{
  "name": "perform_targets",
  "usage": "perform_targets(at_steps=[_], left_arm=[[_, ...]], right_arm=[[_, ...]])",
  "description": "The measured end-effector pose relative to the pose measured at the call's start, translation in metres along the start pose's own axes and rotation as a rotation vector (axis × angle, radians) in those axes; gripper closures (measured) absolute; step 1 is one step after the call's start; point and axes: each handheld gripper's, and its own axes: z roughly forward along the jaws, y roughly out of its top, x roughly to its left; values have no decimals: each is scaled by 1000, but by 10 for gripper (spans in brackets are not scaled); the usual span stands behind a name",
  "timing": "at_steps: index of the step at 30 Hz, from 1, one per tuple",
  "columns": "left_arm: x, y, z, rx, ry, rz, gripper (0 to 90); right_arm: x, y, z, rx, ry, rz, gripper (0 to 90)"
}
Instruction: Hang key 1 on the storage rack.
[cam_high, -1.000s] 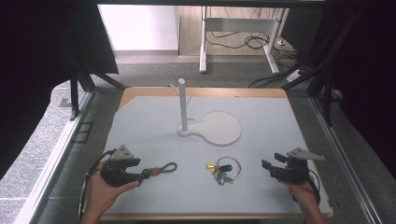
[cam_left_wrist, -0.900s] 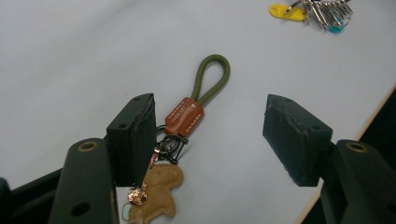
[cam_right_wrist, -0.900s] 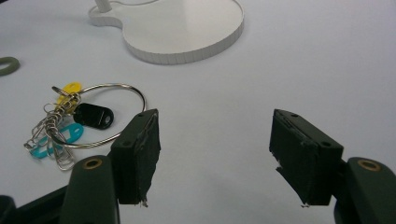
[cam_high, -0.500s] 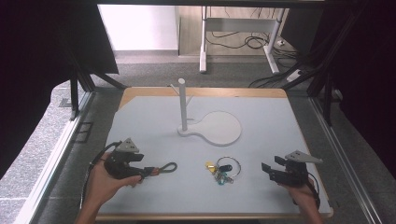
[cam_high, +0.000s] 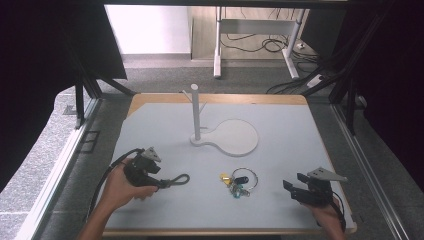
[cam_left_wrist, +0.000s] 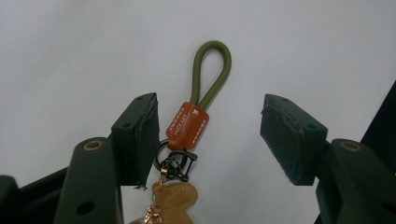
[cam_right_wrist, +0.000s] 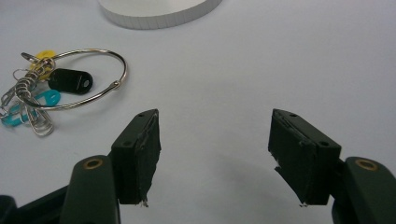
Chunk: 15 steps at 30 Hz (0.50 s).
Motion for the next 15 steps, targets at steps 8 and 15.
perform_targets(at_steps=[8, 15], left_arm=[[1, 4, 16, 100, -6, 42, 428], [5, 6, 29, 186, -12, 79, 476]], right_arm=[[4, 2, 7, 17, 5, -25, 346], [4, 3, 9, 21, 7, -22, 346]])
